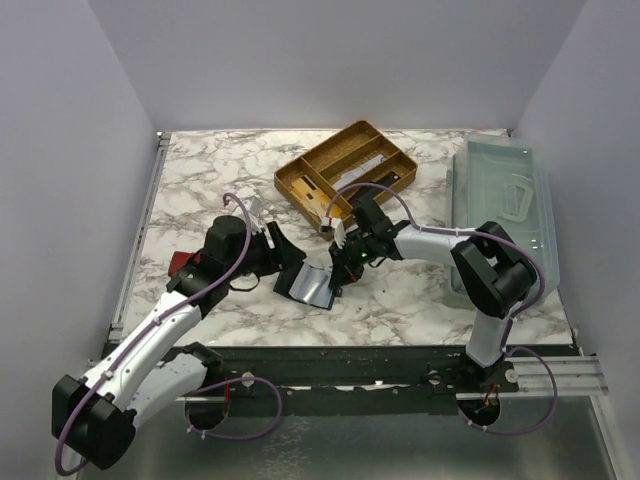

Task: Take the credit cards out of the card holder
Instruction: Open the card holder at the center of the board.

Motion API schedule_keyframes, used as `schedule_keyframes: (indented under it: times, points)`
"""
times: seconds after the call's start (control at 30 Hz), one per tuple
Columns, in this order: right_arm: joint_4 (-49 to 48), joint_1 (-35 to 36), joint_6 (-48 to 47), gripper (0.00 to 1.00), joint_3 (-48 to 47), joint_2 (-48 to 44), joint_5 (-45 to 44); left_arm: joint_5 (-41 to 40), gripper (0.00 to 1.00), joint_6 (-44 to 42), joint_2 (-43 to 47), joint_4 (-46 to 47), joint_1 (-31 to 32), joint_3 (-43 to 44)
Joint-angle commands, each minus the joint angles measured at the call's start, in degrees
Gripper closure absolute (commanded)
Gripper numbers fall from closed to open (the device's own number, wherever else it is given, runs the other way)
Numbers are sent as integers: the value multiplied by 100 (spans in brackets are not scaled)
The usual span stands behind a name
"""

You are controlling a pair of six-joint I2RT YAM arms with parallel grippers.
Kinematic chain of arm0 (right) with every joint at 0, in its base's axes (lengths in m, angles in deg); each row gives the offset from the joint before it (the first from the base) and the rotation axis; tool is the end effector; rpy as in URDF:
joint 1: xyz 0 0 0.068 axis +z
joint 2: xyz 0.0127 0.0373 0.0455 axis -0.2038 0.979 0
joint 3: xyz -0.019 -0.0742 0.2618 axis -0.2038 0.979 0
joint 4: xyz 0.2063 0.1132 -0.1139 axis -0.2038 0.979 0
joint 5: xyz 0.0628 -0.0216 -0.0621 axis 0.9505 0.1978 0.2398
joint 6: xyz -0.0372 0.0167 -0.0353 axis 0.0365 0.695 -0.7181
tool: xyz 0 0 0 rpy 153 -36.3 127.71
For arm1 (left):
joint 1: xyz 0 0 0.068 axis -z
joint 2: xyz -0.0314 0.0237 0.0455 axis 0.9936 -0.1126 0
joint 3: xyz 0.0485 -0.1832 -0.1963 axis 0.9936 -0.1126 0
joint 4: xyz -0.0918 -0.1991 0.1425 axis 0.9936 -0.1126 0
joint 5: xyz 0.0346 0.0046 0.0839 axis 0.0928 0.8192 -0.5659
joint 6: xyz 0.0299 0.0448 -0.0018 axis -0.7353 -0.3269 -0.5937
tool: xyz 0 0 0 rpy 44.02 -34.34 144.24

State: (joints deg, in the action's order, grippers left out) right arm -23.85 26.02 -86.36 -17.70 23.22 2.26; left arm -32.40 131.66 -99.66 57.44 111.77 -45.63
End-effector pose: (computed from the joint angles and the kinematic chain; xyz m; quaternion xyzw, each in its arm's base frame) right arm 0.2679 0.2392 0.1483 -0.4421 0.7784 0.4181 0.1542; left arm 0.1731 -0.1011 0.2637 -0.0598 0.8709 -0.3494 0.3405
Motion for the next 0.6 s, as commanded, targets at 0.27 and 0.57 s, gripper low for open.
schedule_keyframes:
  times: [0.27, 0.57]
  points:
    - [-207, -174, 352, 97, -64, 169, 141, 313, 55, -159, -1174, 562, 1752, 43]
    - [-233, -176, 388, 97, -56, 213, 160, -367, 59, -241, -2054, 468, 1847, -45]
